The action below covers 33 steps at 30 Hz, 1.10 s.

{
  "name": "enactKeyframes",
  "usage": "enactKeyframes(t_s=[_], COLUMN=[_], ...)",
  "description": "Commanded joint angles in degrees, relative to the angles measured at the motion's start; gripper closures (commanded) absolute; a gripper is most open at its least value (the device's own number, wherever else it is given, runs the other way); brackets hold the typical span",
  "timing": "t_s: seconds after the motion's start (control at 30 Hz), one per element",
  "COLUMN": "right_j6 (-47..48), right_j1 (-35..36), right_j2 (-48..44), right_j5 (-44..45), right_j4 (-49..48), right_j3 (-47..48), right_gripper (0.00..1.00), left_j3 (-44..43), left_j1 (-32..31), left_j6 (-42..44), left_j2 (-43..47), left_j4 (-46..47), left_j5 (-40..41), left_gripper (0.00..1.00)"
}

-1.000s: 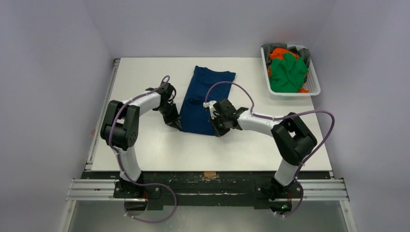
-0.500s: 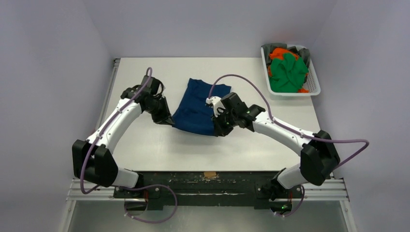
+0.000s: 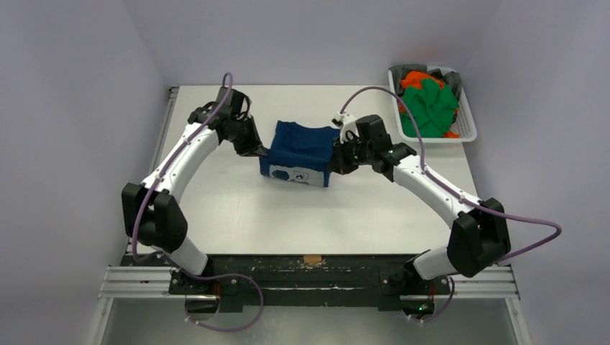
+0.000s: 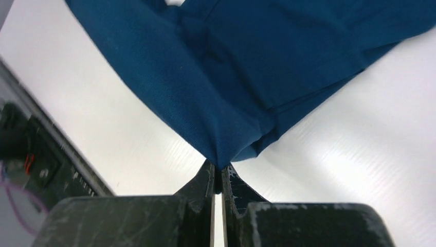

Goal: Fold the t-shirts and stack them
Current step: Fold the long partially folded tshirt into a neat square

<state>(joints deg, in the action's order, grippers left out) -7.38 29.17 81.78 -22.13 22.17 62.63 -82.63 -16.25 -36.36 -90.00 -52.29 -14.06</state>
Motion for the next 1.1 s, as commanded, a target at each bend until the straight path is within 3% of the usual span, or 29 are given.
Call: enactKeyframes(t_s=[0.0,0.27,0.77,1.07], right_j6=[-4.7,-4.8,-4.2,-3.2], right_j1=[-4.4,-8.3,-12.4,-14.2], right_j2=[2.8,11.2,29.0,36.0], right_j5=[9.4,10.8,8.5,11.7], right_j4=[-6.4,-11.4,-10.4,-9.5], right_j3=[5.1,12.6,30.4,34.9], right_gripper=[1.0,1.0,1.0,1.0], left_j3=[-8.3,-23.5,-41.1,-50.3], left_j1=[1.0,2.6,4.5,4.6], left_j6=[0.9,0.9,0.5,-1.5], left_j2=[-7.5,-22.2,-36.8,-47.9], left_j4=[5.7,4.9,5.2,10.6], left_j5=[3.4,2.5,4.4,-1.1], left_gripper=[1.0,1.0,1.0,0.92])
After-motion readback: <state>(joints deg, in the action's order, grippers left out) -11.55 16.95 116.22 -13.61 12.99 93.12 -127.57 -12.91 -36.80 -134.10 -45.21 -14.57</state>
